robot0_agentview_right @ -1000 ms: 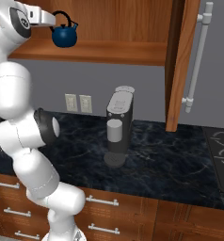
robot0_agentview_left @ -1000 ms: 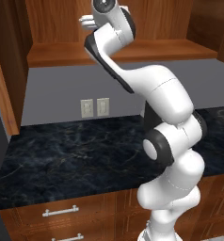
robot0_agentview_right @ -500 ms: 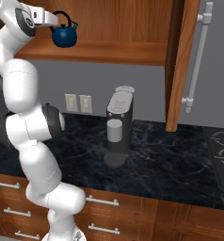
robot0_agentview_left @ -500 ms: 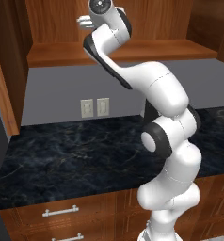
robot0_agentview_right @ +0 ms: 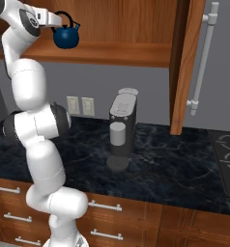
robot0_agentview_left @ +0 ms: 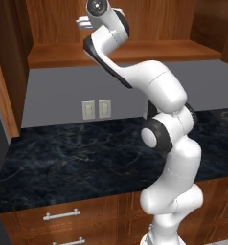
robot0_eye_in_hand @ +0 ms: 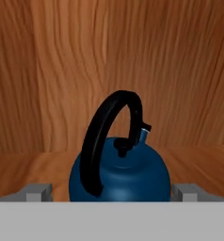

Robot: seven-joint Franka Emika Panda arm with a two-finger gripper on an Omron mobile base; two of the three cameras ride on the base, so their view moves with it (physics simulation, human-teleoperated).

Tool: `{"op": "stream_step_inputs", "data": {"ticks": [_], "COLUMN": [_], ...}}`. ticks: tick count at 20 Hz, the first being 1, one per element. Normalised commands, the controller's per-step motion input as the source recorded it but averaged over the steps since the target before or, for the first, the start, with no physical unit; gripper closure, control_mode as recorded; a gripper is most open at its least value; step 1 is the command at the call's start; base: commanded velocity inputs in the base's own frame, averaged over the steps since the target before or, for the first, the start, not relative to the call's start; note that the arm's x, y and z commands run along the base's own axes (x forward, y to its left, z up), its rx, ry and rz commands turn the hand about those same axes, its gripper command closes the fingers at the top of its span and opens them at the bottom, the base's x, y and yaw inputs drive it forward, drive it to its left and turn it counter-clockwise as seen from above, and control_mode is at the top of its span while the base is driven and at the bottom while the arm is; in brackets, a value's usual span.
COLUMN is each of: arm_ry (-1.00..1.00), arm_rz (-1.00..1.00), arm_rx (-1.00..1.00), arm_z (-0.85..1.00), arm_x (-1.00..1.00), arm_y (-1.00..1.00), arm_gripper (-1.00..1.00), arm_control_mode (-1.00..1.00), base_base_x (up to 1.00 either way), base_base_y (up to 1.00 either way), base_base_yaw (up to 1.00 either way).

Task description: Open the cabinet, pick the kettle from the cabinet, and place it in the sink.

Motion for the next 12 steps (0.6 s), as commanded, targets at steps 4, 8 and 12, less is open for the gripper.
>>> {"op": "stream_step_inputs", "data": {"ticks": [4,8,12], "arm_ry": [0.0,0.03,0.06], "arm_rz": [-0.01,-0.02,-0.02], "arm_rx": [0.0,0.0,0.0], "arm_z": [0.0,0.04,0.02], "arm_x": [0.26,0.22,0.24], "arm_y": [0.03,0.05,0.04], "arm_gripper": [-1.0,-1.0,-1.0], "arm_control_mode": [-1.0,-1.0,-1.0], "base_base_x": [0.0,0.0,0.0], "base_base_y": [0.0,0.0,0.0], "base_base_yaw": [0.0,0.0,0.0]}}
